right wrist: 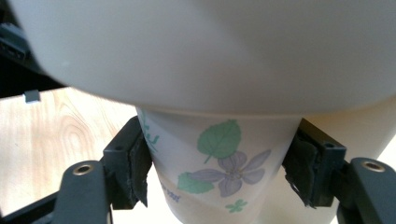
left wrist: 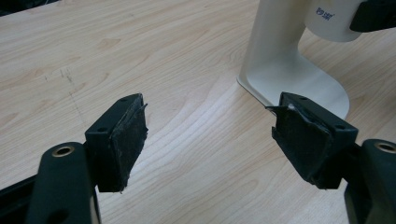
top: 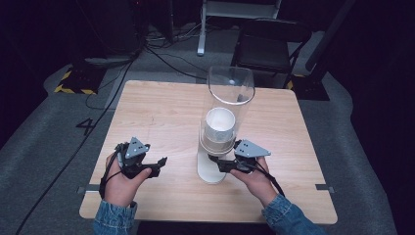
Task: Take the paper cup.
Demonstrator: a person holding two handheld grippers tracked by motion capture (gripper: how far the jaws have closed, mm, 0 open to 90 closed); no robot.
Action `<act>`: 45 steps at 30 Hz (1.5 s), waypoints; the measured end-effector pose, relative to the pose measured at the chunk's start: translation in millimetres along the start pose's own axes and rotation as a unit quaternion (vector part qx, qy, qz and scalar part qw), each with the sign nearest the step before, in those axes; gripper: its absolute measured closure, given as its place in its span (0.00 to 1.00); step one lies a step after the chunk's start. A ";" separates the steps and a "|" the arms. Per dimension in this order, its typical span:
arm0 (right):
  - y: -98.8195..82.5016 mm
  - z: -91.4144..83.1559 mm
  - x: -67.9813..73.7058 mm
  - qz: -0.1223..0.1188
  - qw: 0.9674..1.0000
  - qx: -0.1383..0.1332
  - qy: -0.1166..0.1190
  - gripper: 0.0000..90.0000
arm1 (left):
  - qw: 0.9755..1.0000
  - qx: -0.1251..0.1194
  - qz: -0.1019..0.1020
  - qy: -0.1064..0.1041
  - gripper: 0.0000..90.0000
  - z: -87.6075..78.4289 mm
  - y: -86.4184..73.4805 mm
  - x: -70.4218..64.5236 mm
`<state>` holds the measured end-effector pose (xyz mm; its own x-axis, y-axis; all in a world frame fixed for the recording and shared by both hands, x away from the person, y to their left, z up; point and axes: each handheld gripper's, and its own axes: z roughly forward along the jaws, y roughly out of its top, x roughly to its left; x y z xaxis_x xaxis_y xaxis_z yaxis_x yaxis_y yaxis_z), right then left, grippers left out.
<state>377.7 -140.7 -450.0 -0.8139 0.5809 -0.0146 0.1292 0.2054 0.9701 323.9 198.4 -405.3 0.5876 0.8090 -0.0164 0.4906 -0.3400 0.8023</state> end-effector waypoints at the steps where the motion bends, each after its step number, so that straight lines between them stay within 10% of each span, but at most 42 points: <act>1: -1.6 0.1 -0.5 0.017 1.000 0.001 0.004 0.35 | 1.000 0.000 0.000 0.000 0.28 -0.1 0.2 -0.3; 13: -3.1 0.9 -1.3 -0.021 1.000 0.006 -0.001 0.37 | 1.000 -0.001 0.001 0.000 0.28 -0.2 0.4 -0.5; 16: -9.4 4.0 -5.3 -0.055 0.997 0.051 -0.014 0.40 | 1.000 0.000 0.002 0.000 0.28 -0.2 0.3 -0.2; 20: -31.0 10.3 -7.5 -0.041 0.995 0.094 -0.008 0.40 | 1.000 -0.004 0.001 0.000 0.28 -1.8 1.1 0.1; 45: -42.3 5.1 -8.0 -0.045 0.989 0.142 -0.020 0.39 | 1.000 -0.003 0.002 -0.010 0.28 3.7 6.0 0.8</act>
<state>381.6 -150.1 -492.1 -0.8068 0.5798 -0.1136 0.2151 0.4673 0.8575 329.7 195.2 -402.7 0.6017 0.7984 -0.0247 0.4848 -0.3405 0.8056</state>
